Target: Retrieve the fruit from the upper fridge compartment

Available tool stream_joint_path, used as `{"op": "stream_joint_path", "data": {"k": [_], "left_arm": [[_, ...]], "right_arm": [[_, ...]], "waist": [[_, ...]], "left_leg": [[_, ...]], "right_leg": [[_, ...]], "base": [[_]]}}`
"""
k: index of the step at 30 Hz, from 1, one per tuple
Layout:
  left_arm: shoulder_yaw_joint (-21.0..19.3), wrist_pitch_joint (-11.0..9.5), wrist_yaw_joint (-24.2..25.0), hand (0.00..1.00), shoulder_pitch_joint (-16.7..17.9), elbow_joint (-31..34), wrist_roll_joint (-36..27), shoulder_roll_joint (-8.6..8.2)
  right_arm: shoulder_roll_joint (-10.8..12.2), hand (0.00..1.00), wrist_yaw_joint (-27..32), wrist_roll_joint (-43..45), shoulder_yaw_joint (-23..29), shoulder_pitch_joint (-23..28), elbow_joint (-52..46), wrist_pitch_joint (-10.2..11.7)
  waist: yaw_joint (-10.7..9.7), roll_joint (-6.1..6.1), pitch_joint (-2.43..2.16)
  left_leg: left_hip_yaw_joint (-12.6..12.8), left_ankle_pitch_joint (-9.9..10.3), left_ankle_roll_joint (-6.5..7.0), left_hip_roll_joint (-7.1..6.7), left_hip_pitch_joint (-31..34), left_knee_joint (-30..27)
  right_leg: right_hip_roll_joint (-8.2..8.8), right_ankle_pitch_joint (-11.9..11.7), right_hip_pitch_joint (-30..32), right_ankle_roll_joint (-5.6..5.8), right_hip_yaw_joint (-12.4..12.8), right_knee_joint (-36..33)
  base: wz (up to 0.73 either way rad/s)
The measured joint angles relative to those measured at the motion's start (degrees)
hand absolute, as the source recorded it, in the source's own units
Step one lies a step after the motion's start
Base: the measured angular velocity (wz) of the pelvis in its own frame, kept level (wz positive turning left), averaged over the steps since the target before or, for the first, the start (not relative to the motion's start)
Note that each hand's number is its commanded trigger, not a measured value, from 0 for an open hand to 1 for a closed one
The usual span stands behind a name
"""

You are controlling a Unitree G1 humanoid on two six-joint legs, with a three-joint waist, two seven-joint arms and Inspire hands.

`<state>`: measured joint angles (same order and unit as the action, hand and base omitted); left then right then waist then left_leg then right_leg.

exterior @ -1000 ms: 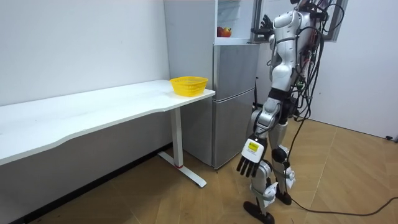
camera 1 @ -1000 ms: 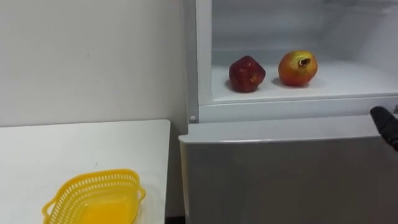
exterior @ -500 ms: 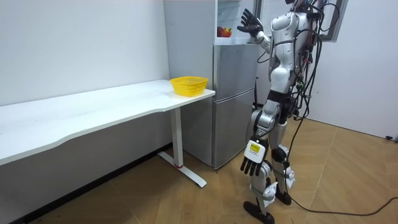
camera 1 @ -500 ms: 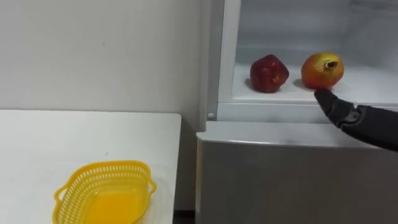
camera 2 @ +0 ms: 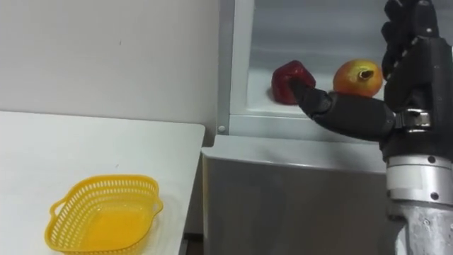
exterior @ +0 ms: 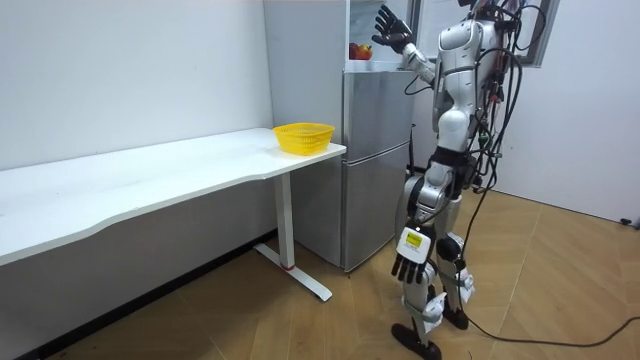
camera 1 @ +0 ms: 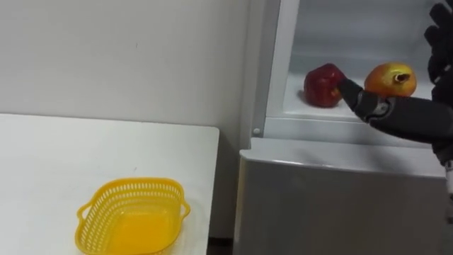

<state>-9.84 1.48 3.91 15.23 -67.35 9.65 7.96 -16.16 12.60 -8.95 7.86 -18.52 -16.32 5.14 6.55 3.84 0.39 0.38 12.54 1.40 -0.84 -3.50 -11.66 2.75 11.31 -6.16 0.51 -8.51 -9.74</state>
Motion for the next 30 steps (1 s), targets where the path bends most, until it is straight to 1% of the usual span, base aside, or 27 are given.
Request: {"op": "stream_joint_path", "data": {"k": [1,2,3,4,7,8,10,13,16,22,26,30], "left_arm": [[-0.01,0.09,-0.01,0.00,-0.01,0.16,0.03,0.00],[-0.02,0.11,-0.01,0.00,0.00,0.28,0.06,0.00],[-0.09,0.13,0.00,0.00,-0.08,0.46,0.14,0.02],[-0.08,0.13,0.00,0.00,-0.29,0.50,0.16,0.08],[-0.07,0.14,0.06,0.00,-0.37,0.55,0.12,0.42],[-0.06,0.15,0.07,0.00,-0.31,0.63,0.13,0.51],[-0.04,0.20,0.09,0.00,-0.07,0.94,0.13,0.77],[-0.04,0.22,0.10,0.00,-0.07,1.04,0.13,1.54],[-0.04,0.62,0.10,0.00,-0.11,1.47,0.22,2.03],[0.09,1.04,0.15,0.00,-0.73,2.26,1.88,2.22],[-0.05,1.05,0.19,0.00,-0.96,2.19,2.38,2.23],[-0.03,1.15,0.16,0.00,-1.00,2.14,2.38,2.23]], "right_arm": [[-0.03,0.00,-0.12,0.06,0.01,-0.91,0.80,-0.90],[-0.11,0.00,-0.23,0.07,0.01,-1.48,1.49,-0.98],[-0.70,0.00,-0.26,-0.04,0.04,-2.80,3.23,-1.03],[-1.99,0.00,-0.25,-0.10,0.05,-3.74,4.74,-1.08],[-4.09,0.00,-0.20,-0.28,-0.11,-5.92,7.35,-1.29],[-4.42,0.00,-0.17,-0.29,-0.10,-6.33,7.89,-1.33],[-4.57,0.00,-0.06,-0.30,-0.12,-7.71,9.65,-1.44],[-4.59,0.00,-0.02,-0.24,-0.15,-8.19,12.37,-1.55],[-4.59,0.00,-0.07,-0.31,-0.15,-8.33,13.52,-1.55],[-4.59,0.00,-0.19,-0.53,-0.53,-8.47,13.71,-1.55],[-4.59,0.00,-0.27,-0.18,-0.63,-8.48,13.71,-1.55],[-4.77,0.00,-0.67,-0.16,-2.57,-8.54,13.73,-1.61]], "waist": [[0.06,-0.01,-0.01],[0.05,-0.03,-0.02],[-0.08,-0.01,-0.05],[-0.07,0.07,-0.14],[0.18,0.33,-0.31],[0.21,0.36,-0.34],[0.20,0.51,-0.40],[0.43,1.04,-0.11],[0.59,1.26,0.02],[1.01,1.28,0.03],[1.52,1.51,0.09],[1.60,1.93,0.08]], "left_leg": [[-0.06,0.00,0.00,0.00,0.12,0.01],[-0.12,0.00,0.00,0.00,0.23,0.00],[-0.41,0.00,0.00,-0.02,0.49,-0.06],[-0.63,-0.01,-0.01,-0.06,0.66,-0.07],[-0.69,-0.09,-0.08,-0.02,0.74,-0.07],[-0.69,-0.09,-0.09,-0.01,0.72,-0.07],[-0.69,-0.10,-0.09,-0.02,0.62,-0.09],[-0.67,-0.11,-0.09,-0.04,0.35,-0.06],[-0.96,-0.11,-0.09,-0.03,0.55,-0.08],[-1.32,-0.11,-0.10,-0.07,0.84,-0.09],[-1.32,-0.11,-0.10,-0.08,0.83,-0.09],[-1.41,-0.11,-0.10,-0.08,0.84,-0.13]], "right_leg": [[0.00,0.00,0.06,0.00,-0.14,-0.05],[0.00,0.00,0.07,0.00,-0.22,-0.06],[0.01,-0.01,0.09,-0.01,-0.46,-0.07],[0.05,-0.01,0.11,-0.01,-0.89,-0.07],[0.03,-0.01,0.13,-0.01,-1.13,-0.05],[0.03,-0.01,0.12,-0.01,-1.13,-0.05],[0.03,-0.01,0.12,-0.01,-1.12,-0.02],[0.05,-0.01,0.08,-0.01,-1.05,0.01],[0.06,-0.01,0.18,-0.01,-1.09,0.05],[0.05,-0.01,0.28,-0.01,-1.14,0.08],[0.05,-0.01,0.28,-0.01,-1.12,0.07],[0.04,-0.01,0.26,-0.01,-1.12,0.07]], "base": [[0.00],[0.04],[0.09],[0.11],[0.04],[0.00],[0.00],[0.00],[0.00],[0.03],[0.00],[0.00]]}}
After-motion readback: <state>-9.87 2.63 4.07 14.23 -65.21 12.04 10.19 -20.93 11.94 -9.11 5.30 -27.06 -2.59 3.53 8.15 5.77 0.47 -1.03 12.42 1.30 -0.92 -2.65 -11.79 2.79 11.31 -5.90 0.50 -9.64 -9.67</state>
